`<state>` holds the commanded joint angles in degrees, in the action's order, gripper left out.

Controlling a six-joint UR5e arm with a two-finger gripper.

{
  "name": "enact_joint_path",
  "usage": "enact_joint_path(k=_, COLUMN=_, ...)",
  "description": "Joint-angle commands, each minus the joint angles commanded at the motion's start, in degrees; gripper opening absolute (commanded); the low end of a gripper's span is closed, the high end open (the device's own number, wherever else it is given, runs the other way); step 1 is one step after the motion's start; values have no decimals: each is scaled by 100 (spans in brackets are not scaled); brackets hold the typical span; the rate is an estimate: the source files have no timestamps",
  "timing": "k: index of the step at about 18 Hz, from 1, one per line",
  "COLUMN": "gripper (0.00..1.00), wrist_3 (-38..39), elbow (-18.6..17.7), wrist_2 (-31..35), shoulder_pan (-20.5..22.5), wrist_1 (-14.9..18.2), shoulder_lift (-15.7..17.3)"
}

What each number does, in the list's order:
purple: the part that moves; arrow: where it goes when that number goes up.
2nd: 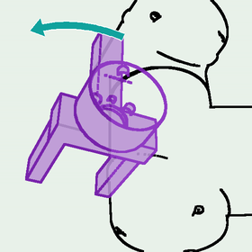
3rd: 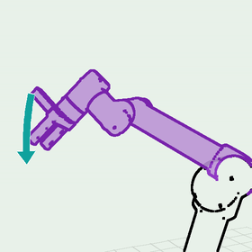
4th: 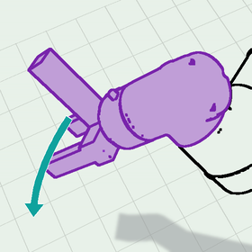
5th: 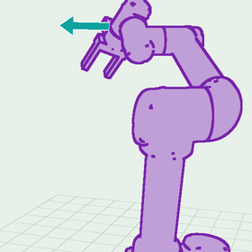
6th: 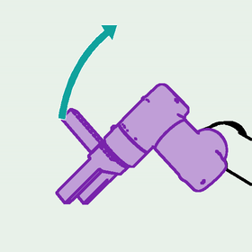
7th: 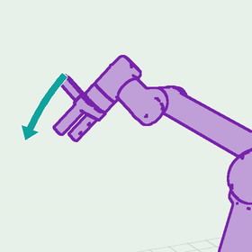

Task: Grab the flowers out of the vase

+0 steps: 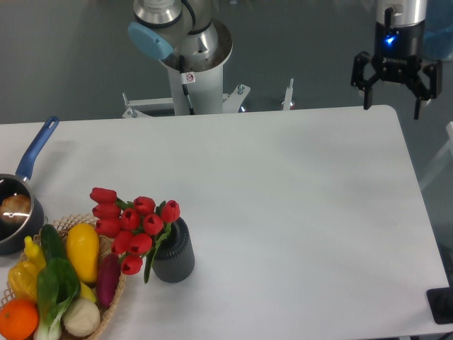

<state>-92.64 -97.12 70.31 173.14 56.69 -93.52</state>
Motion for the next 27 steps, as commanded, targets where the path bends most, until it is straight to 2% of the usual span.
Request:
enact_joint_path(k=10, gripper=100, wrist_3=-17, elbow=18, wrist_2=-26, shoulder_pan=-105, wrist_1=-18, shoulder_lift=-18)
enact_joint_path(k=12, gripper=100, wrist_3=26, elbow=9, wrist_2=-44, shoulder_pan=-132, wrist_1=-18, shoulder_lift=-122)
enact_joint_path(k=16, gripper=100, wrist_3=70, elbow=-70, wrist_2=-114, shoulder_pan=-263, wrist_1=-9, shoulder_lift=-149)
enact_joint_path(k=20, gripper=100, wrist_3=70, elbow=-325, wrist_2=-448, shoulder_pan=-395, wrist_1=-18, shoulder_lift=-132)
enact_joint_path(k=22, gripper=100, wrist_3=105, elbow=-343, wrist_2=-658, shoulder_pan=-492, wrist_1=0, shoulder_lift=-123)
enact_joint_path(k=27, gripper=100, wrist_3=369, elbow=-352, wrist_2=-677, shoulder_pan=-825, wrist_1=17, shoulder_lift=-132)
